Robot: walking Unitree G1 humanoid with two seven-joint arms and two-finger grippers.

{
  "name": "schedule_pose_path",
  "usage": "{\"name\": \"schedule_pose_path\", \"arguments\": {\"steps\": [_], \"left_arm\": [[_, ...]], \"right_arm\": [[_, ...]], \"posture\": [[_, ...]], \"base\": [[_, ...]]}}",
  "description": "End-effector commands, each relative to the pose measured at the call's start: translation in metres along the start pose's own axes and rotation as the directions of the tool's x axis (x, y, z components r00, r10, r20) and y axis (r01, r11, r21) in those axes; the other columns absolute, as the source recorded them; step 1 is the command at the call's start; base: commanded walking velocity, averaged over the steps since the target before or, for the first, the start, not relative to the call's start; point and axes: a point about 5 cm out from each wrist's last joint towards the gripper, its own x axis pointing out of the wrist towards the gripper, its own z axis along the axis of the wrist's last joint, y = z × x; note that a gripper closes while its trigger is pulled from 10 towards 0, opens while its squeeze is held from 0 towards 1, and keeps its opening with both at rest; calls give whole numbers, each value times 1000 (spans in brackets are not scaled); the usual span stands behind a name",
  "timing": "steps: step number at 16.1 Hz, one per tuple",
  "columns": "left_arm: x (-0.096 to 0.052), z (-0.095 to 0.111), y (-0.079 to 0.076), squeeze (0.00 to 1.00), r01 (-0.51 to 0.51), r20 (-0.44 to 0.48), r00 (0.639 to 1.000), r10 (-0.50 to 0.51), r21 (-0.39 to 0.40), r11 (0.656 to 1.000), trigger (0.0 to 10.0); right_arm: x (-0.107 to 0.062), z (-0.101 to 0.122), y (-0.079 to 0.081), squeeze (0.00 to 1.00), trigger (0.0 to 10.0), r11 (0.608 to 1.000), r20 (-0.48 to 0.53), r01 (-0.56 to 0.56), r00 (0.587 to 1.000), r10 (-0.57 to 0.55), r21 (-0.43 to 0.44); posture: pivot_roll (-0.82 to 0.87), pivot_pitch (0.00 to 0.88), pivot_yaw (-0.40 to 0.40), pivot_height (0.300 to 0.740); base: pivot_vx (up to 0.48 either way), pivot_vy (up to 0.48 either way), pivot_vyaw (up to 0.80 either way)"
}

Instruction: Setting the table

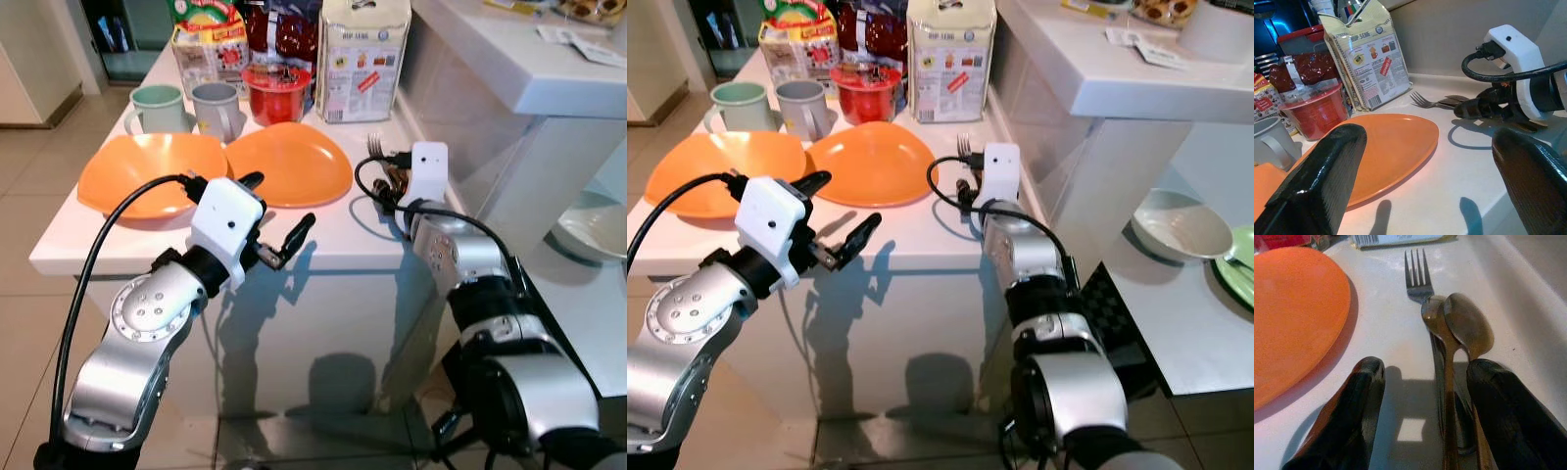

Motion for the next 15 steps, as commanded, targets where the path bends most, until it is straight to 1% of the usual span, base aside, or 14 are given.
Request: {"name": "schedule_pose_path", "arguments": {"steps": [1,2,4,5,6,7,8,9,13,15], "left_arm": [[0,2,-1,0,8,2,1000,-8,4,1000,10000],[0,2,-2,0,10,2,1000,-10,4,1000,10000],[0,2,-1,0,10,2,1000,-10,4,1000,10000],[0,2,-1,0,10,1,1000,-10,4,1000,10000],[0,2,-1,0,10,0,1000,-10,4,1000,10000],[0,2,-1,0,9,0,1000,-9,4,1000,10000],[0,2,-1,0,10,0,1000,-10,3,1000,10000],[0,2,-1,0,10,1,1000,-10,3,1000,10000],[1,2,-2,0,10,3,1000,-10,3,1000,10000],[1,2,-1,0,11,4,1000,-11,3,1000,10000]], "right_arm": [[2,3,-2,0,10000,999,-18,-20,1000,20,28],[3,-2,-1,0,10000,999,-48,-40,998,41,33],[4,-5,-1,0,10000,998,-71,-50,996,53,36],[4,-10,-1,0,7725,997,-96,-59,993,63,42],[4,-12,-2,0,5765,997,-104,-60,992,64,41],[4,-17,-3,0,1647,997,-128,-62,990,66,35],[4,-21,-5,0,0,998,-150,-64,986,68,30],[4,-25,-7,0,0,997,-171,-68,983,70,20],[4,-28,-10,0,0,997,-193,-73,979,72,4],[4,-27,-13,0,0,997,-195,-62,979,54,-38]], "posture": [[64,0,-29,740],[63,0,-29,740],[63,0,-29,740],[65,0,-30,740],[65,0,-30,740],[65,0,-30,740],[65,0,-30,740],[65,0,-30,740],[66,0,-29,740],[65,0,-28,740]], "base": [[0,0,0],[0,0,0],[0,0,0],[0,0,0],[0,0,0],[0,0,0],[0,0,0],[0,0,0],[0,0,0],[0,0,0]]}}
